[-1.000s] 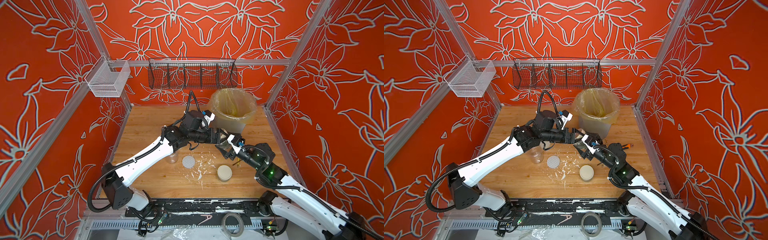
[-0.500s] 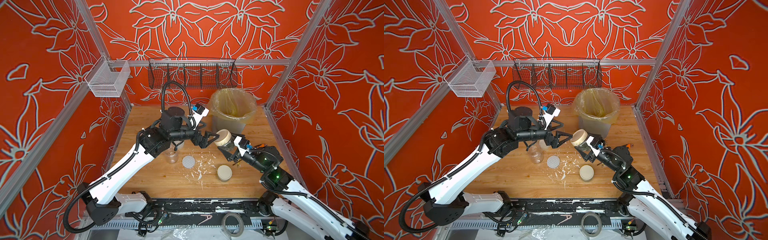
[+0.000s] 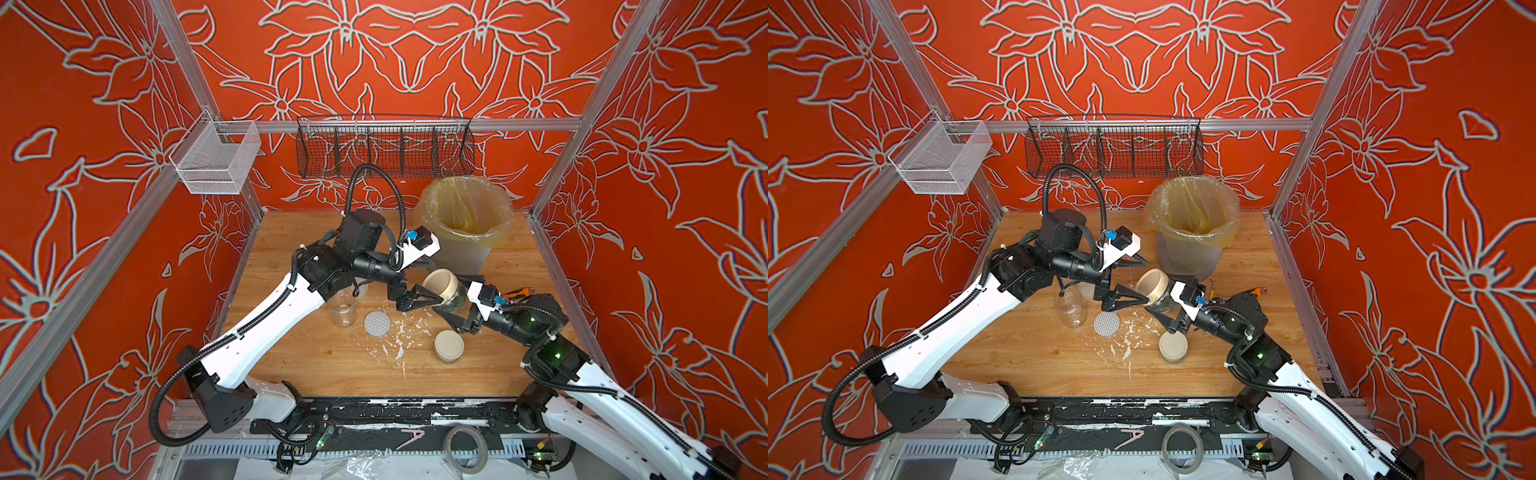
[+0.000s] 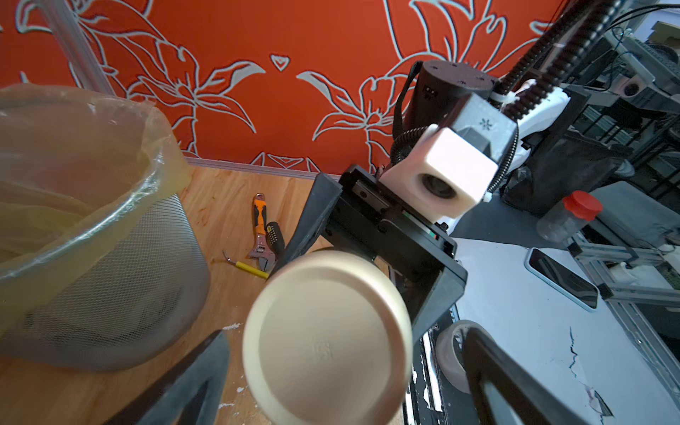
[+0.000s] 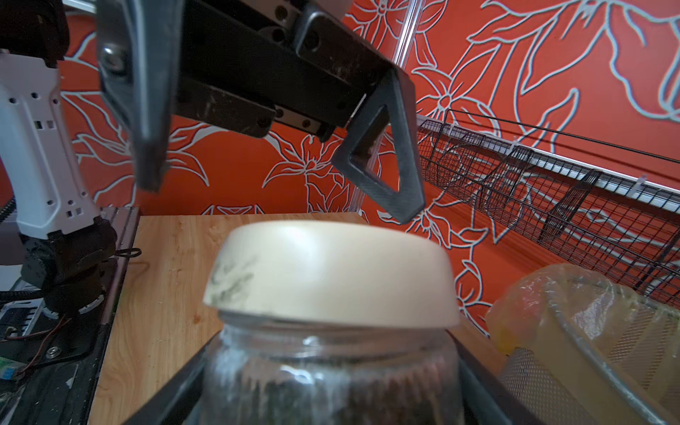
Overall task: Empty moldy tea leaves from jars
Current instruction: Unscrew the lid from the jar.
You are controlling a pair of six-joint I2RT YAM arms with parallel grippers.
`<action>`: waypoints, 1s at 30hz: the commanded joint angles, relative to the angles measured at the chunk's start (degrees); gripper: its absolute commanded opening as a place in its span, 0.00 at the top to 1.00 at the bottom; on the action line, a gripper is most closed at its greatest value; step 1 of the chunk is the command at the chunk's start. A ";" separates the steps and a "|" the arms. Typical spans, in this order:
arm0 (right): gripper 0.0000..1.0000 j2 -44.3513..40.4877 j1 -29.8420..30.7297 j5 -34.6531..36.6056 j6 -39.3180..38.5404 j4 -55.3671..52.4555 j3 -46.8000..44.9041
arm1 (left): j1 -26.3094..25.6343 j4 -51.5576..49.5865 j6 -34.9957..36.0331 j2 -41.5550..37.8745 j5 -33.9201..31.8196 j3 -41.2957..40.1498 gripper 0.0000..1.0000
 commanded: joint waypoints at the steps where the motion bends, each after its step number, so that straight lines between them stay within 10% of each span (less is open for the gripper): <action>1: 0.69 -0.24 -0.01 -2.86 0.39 4.12 3.02 | 0.57 -2.48 2.43 1.67 4.68 1.50 0.03; 15: 0.70 0.74 0.00 -3.78 0.53 5.06 3.96 | 1.76 -5.09 1.38 6.35 10.48 3.26 0.03; 30: 0.71 0.91 -0.04 2.33 -4.37 1.27 4.13 | 1.98 -0.96 -7.54 6.09 6.67 3.16 0.29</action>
